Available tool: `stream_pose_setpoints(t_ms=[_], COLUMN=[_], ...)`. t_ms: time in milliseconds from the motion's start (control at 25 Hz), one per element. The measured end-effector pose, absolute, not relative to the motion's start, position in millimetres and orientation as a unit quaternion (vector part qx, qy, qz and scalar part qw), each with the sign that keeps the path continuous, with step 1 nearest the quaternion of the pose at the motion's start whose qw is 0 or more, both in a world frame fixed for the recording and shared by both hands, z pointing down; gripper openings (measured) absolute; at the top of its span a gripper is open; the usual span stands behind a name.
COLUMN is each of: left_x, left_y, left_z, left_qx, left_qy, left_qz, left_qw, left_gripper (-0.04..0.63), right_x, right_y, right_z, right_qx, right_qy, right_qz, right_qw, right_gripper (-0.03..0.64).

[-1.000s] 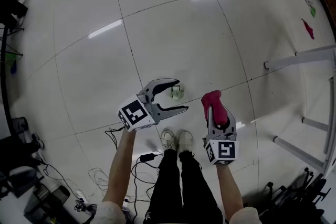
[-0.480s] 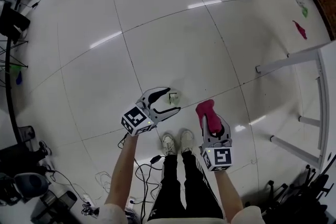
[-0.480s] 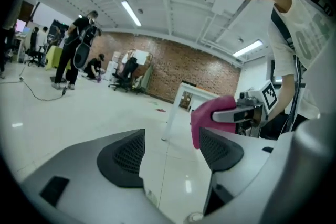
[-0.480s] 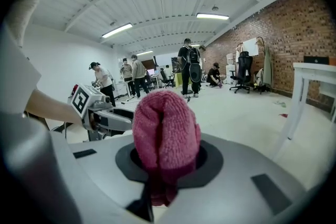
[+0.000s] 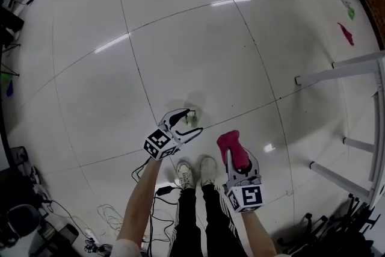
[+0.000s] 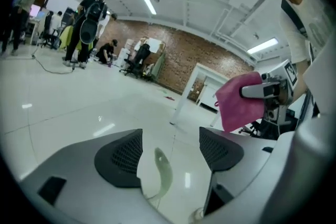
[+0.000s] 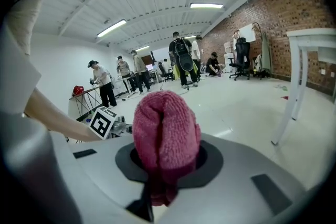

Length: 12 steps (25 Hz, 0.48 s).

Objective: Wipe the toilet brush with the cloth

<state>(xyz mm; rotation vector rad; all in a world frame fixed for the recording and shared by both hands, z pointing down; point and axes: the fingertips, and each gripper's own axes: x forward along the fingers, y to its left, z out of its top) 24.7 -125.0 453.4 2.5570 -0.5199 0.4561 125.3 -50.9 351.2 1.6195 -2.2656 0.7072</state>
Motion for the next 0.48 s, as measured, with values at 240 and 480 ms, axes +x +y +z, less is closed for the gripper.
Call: stream_pose_setpoints(t_ms=[240, 480], left_x=[36, 37], left_y=[-134, -122], left_z=[503, 520], left_qx=[0.931, 0.926], left_qy=[-0.194, -0.171], left_qz=[0.161, 0.16], left_qw=[0.264, 0.298], left_gripper=[0.324, 0.202], right_x=[129, 130], right_y=[-35, -17], right_z=[389, 398], right_qx=[0.558, 0.554], right_qy=[-0.778, -0.779], right_qz=[0.256, 0.262], right_qw=[0.132, 0.134], right_gripper=[0.069, 0.069])
